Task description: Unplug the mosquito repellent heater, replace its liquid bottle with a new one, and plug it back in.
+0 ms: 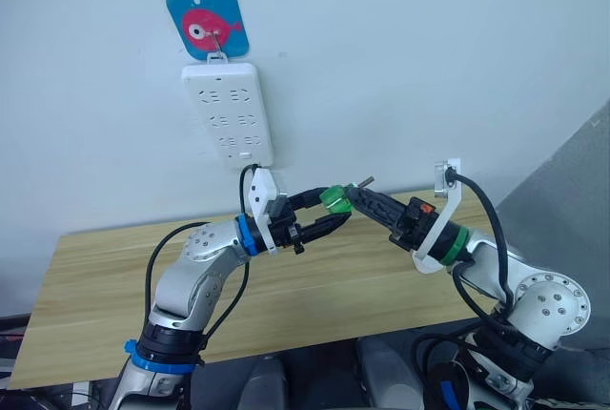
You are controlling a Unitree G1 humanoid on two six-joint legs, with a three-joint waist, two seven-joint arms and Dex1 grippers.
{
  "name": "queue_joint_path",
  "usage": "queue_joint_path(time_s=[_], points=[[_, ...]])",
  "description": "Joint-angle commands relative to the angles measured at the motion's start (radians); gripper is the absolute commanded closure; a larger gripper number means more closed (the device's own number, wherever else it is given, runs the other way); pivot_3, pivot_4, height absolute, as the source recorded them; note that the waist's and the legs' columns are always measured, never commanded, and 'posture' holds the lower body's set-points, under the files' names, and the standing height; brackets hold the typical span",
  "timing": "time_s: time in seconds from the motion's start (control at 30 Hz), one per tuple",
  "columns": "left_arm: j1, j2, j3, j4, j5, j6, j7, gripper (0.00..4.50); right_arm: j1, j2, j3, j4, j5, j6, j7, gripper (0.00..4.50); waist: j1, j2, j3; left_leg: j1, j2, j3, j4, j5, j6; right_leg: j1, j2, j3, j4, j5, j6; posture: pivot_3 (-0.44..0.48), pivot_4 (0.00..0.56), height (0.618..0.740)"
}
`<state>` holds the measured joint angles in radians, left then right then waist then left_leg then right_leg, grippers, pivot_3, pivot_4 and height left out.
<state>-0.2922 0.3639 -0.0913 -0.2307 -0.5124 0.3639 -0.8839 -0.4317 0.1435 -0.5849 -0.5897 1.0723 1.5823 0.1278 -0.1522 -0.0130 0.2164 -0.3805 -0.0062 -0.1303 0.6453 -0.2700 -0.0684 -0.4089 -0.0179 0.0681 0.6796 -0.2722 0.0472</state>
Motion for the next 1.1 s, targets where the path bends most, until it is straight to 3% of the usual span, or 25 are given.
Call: queue_joint_path(time_s=[0.03, 0.1, 0.4, 0.7, 0.77, 0.8, 0.97, 1.1], points=[[-0.017, -0.006, 0.01, -0.043, -0.022, -0.01, 0.0, 2.23, 0.005, 0.018, 0.018, 0.005, 0.069, -0.045, -0.034, 0.17, -0.001, 0.0, 0.0, 0.0, 0.0, 0.0, 0.0, 0.0, 0.0, 0.0, 0.0, 0.0, 0.0, 0.0, 0.0, -0.218, 0.184, 0.74], [-0.017, -0.006, 0.01, -0.045, -0.021, -0.011, 0.001, 2.23, 0.01, 0.006, 0.032, 0.019, 0.098, -0.064, -0.055, 0.57, -0.002, 0.0, 0.0, 0.0, 0.0, 0.0, 0.0, 0.0, 0.0, 0.0, 0.0, 0.0, 0.0, 0.0, 0.0, -0.216, 0.183, 0.74], [-0.015, -0.012, 0.006, -0.055, -0.014, -0.013, 0.006, 2.23, 0.052, -0.081, 0.125, 0.066, 0.255, -0.168, -0.149, 3.61, -0.005, 0.0, 0.0, 0.0, 0.0, 0.0, 0.0, 0.0, 0.0, 0.0, 0.0, 0.0, 0.0, 0.0, 0.0, -0.213, 0.181, 0.74], [-0.002, -0.003, 0.003, -0.063, -0.029, 0.019, 0.002, 2.23, 0.105, -0.215, 0.261, 0.095, 0.471, -0.319, -0.232, 3.67, -0.011, 0.0, 0.0, -0.001, 0.0, 0.0, 0.0, 0.0, 0.0, 0.0, 0.0, 0.0, -0.001, 0.0, 0.0, -0.21, 0.178, 0.74], [-0.009, 0.003, 0.008, -0.051, -0.028, 0.026, 0.002, 1.52, 0.115, -0.244, 0.291, 0.095, 0.507, -0.354, -0.248, 3.67, -0.012, 0.0, 0.0, -0.001, 0.0, 0.001, 0.0, 0.0, 0.0, 0.0, 0.0, 0.001, -0.001, 0.0, 0.0, -0.211, 0.178, 0.74], [-0.012, 0.009, 0.009, -0.046, -0.027, 0.03, 0.0, 1.41, 0.12, -0.257, 0.304, 0.096, 0.523, -0.374, -0.257, 3.67, -0.012, 0.0, 0.0, 0.0, 0.0, 0.001, 0.0, 0.0, 0.0, 0.0, 0.0, 0.001, -0.001, 0.0, 0.0, -0.211, 0.178, 0.74], [-0.012, 0.049, 0.025, -0.035, -0.019, 0.043, -0.008, 0.03, 0.14, -0.33, 0.369, 0.093, 0.578, -0.464, -0.284, 3.67, -0.013, 0.0, 0.0, -0.001, 0.0, 0.0, 0.0, 0.0, 0.0, 0.0, 0.0, 0.001, -0.001, 0.0, 0.0, -0.206, 0.179, 0.74], [0.017, 0.131, 0.06, -0.025, -0.007, 0.044, -0.03, 0.0, 0.145, -0.397, 0.393, 0.091, 0.542, -0.523, -0.276, 3.67, -0.013, 0.0, 0.0, -0.001, 0.0, 0.001, 0.0, 0.0, 0.0, 0.0, 0.0, 0.001, -0.001, 0.0, 0.001, -0.204, 0.18, 0.74]])
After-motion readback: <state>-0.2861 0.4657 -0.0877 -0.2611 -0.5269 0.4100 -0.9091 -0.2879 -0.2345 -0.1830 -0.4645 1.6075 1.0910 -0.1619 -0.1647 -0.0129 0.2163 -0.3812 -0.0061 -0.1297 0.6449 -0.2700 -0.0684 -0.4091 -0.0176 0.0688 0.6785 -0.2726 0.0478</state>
